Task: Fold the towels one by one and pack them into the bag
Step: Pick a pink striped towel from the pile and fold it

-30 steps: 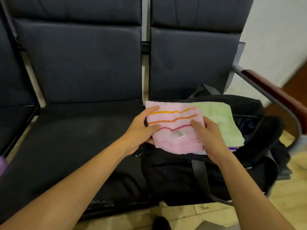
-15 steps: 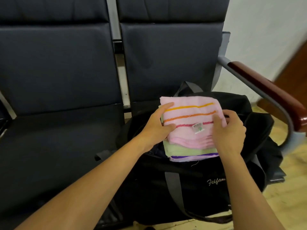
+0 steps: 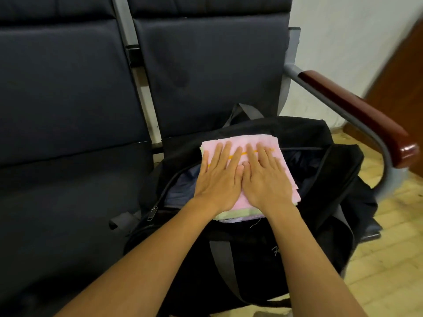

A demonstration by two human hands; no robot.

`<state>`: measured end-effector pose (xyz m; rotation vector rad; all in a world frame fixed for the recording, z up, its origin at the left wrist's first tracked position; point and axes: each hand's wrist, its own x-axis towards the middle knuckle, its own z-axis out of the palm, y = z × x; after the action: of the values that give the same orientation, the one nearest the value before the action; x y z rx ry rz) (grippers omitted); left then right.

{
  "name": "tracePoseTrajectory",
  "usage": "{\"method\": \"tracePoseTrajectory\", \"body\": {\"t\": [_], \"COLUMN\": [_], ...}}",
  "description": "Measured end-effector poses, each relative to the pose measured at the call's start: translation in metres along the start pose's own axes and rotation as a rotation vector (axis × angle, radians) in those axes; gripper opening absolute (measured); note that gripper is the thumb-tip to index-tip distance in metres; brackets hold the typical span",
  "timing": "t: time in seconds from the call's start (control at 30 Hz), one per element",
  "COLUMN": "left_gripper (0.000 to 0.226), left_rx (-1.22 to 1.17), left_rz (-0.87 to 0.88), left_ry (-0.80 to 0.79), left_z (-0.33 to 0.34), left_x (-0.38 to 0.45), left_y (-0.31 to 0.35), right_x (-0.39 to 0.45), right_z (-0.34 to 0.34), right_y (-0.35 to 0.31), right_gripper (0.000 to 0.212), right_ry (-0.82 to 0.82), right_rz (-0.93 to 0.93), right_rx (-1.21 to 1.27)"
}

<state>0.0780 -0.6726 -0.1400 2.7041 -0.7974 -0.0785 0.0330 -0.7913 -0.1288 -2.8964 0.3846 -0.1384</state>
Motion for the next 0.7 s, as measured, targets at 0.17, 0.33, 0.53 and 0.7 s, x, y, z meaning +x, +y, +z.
{"method": "tracePoseTrajectory", "body": {"t": [0.17, 0.33, 0.53, 0.7], "left_gripper": [0.053, 0.053, 0.052, 0.05], "left_rx": [-0.001, -0.094, -0.175, -0.243], "left_rz": [0.024, 0.076, 0.052, 0.019], "left_ry": [-0.086, -0.173, -0.166, -0.057], "left_z": [-0.001, -0.015, -0.043, -0.075], "left_x": [0.001, -0.019, -0.059, -0.099], "left_y": [-0.004, -0.021, -0.064, -0.111], "right_x": [0.0, -0.003, -0.025, -0.036], "right_z": [0.001, 0.003, 0.007, 0.005], "right_y": [-0.004, -0.017, -0.064, -0.128], "right_gripper": [0.056, 0.052, 0.059, 0.042], "right_ry": [-0.041, 0.1, 0.174, 0.145], "right_rz": [0.024, 0.055, -0.13, -0.329], "right_rx": [-0.073, 0.014, -0.023, 0.156]}}
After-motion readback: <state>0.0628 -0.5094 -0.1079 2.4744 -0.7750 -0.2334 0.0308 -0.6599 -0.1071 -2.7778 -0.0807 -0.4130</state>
